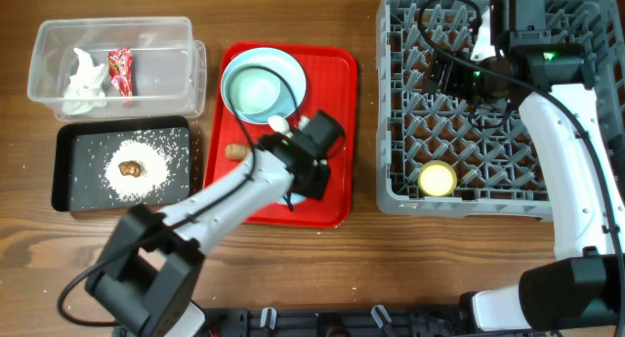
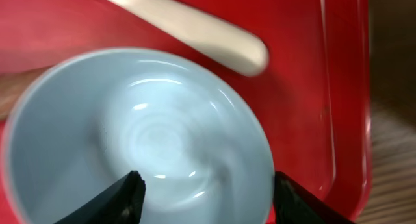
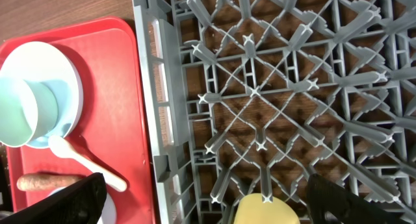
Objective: Sort waste into correct bins and load items into the dishwasher rack
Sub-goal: 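Set the blue bowl back on the red tray with the left gripper, then grasp the sausage with the left gripper and drop it on the black tray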
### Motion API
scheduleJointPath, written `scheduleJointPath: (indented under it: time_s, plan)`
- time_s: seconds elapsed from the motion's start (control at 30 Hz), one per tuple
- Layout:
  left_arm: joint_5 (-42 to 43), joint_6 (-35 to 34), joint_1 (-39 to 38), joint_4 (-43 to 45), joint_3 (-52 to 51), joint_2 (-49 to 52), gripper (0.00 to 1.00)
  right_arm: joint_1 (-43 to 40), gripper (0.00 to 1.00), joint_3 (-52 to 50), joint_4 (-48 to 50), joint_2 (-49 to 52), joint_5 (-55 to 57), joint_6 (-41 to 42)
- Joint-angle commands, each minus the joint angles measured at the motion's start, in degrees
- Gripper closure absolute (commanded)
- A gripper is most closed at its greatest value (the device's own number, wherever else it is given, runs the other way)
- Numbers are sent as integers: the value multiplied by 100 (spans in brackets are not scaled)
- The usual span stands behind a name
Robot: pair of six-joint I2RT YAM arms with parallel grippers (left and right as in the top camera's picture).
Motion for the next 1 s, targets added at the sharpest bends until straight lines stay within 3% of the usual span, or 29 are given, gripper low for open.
scheduleJointPath:
  time_s: [0.0, 0.1, 0.3, 0.47, 0.7, 0.8, 0.97]
  plan:
    - [-151, -1005, 807, 61, 505, -603, 34, 4, 0, 59, 15, -52, 98, -76]
    - [-146, -1375, 1453, 153, 501, -588, 35, 4, 0, 59, 33, -52, 98, -76]
    - [-173, -1692, 1600, 262, 461, 201, 43, 4, 0, 59, 31, -52, 98, -76]
    - [-861, -3029, 1604, 201, 461, 962, 43, 4, 0, 59, 9, -52, 98, -223]
    - [-855, -3038, 1604, 310, 459, 1307, 43, 4, 0, 57, 11, -52, 98, -223]
    - [-809, -3036, 1600, 297, 457, 1394, 49, 4, 0, 57, 15, -52, 98, -225]
    - [-627, -3040, 1652, 273, 481, 1019, 48, 4, 0, 59, 35, -52, 98, -223]
